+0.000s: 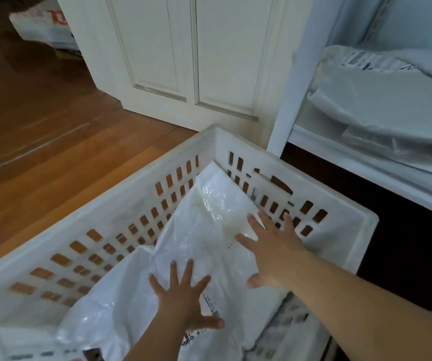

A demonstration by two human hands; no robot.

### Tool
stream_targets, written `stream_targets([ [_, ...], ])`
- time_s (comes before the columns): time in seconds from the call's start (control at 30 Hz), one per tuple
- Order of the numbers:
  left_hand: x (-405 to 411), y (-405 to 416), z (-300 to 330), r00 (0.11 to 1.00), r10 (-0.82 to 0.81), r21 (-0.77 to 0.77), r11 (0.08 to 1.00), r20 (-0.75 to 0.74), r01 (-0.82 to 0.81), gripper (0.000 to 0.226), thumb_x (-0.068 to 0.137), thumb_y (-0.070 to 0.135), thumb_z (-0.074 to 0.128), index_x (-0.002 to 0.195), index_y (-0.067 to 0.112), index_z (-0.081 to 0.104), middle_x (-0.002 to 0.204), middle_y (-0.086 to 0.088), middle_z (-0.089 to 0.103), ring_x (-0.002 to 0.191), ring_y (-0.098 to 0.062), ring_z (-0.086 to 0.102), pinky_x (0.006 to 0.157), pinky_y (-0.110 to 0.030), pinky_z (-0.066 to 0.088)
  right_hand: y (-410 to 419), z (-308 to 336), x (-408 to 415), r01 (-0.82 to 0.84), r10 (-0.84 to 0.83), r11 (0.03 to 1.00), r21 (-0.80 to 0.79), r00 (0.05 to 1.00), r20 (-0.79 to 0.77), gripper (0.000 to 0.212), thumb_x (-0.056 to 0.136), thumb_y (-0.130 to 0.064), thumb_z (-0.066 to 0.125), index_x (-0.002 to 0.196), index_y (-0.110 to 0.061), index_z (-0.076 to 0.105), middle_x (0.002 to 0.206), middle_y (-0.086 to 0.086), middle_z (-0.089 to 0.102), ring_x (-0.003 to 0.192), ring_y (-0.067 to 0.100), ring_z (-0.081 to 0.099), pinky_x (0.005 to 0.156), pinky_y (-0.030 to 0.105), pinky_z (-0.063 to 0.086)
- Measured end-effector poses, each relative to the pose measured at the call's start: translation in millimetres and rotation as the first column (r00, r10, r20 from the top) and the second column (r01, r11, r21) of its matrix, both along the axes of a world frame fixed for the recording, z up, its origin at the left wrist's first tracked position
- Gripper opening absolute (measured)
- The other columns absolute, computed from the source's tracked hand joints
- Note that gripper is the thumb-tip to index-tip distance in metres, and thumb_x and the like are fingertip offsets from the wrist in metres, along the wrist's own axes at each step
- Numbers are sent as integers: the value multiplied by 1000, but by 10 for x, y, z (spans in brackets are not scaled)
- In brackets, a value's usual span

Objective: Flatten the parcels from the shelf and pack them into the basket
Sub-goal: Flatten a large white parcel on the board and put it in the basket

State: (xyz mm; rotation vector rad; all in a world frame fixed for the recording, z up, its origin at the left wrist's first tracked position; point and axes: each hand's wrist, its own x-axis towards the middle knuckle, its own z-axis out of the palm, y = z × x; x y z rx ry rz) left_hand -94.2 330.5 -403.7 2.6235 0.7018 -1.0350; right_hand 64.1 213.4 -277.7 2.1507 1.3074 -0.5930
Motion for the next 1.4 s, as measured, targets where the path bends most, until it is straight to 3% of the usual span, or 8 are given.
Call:
stream_targets([
  [0.13, 181, 122, -93, 998, 56, -43, 997, -22, -57, 98, 57, 94, 42, 143, 50, 21, 161, 3, -7, 146, -36, -9, 105, -73, 6, 122, -96, 197, -30, 29, 998, -47, 999, -22, 97, 84, -71, 50, 152, -36, -10, 160, 9, -21, 146, 35, -18, 113, 64, 1],
  [0.27, 513, 201, 8, 963, -89, 214, 976, 255, 34, 78, 82, 72, 49, 144, 31, 26, 149, -8, 31, 132, -30, 34, 107, -47, 32, 178, -249, 189, -11, -11, 973, -230, 996, -93, 92, 84, -66, 56, 154, -29, 11, 161, 11, 10, 146, 36, 10, 114, 61, 12],
  [0.5, 1114, 328, -149, 926, -239, 250, 954, 292, 167, 134, 63, 67, 73, 139, 42, -34, 145, -8, -48, 135, -40, -38, 110, -62, -12, 166, -302, 168, 18, -79, 917, -398, 987, -138, 72, 92, -56, 51, 149, -19, 28, 146, 11, 39, 135, 36, 35, 110, 57, 23],
  [0.7, 1056, 467, -509, 967, -253, 78, 965, 19, 251, 141, 47, 76, 76, 145, 46, -22, 153, -5, -35, 139, -45, -27, 112, -62, -7, 133, -462, 222, 105, -195, 904, -414, 964, -183, 75, 87, -62, 55, 145, -19, 32, 143, 13, 40, 132, 39, 37, 107, 57, 32],
  [0.87, 914, 443, -520, 973, -188, 92, 980, 133, 176, 127, 59, 80, 64, 150, 38, -15, 159, -7, -23, 146, -33, -19, 118, -53, -5, 138, -434, 242, 101, -199, 905, -412, 959, -202, 72, 89, -59, 54, 144, -17, 34, 141, 11, 42, 131, 37, 39, 107, 54, 32],
  [1.1, 317, -49, -657, 1000, 14, 78, 997, 25, -16, 131, 48, 94, 51, 129, 48, -41, 136, 1, -58, 124, -33, -53, 84, -80, -26, 206, -406, 160, 80, -176, 900, -429, 966, -189, 76, 87, -63, 54, 148, -24, 32, 147, 3, 40, 134, 32, 37, 105, 48, 34],
  [1.3, 371, -26, -614, 999, 29, 26, 999, -21, -29, 133, 48, 91, 57, 135, 51, -35, 135, 3, -59, 125, -32, -52, 85, -81, -22, 157, -303, 194, 35, -100, 950, -310, 975, -196, 63, 92, -55, 52, 144, -22, 39, 139, 3, 49, 123, 26, 49, 89, 37, 37],
  [1.4, 472, 89, -315, 993, -10, -49, 999, -114, 4, 124, 55, 86, 61, 144, 51, -18, 148, 4, -44, 137, -33, -38, 96, -81, -8, 117, -139, 210, 71, -117, 970, -232, 975, -191, 65, 93, -57, 48, 146, -20, 39, 142, 3, 48, 126, 26, 48, 98, 38, 40],
])
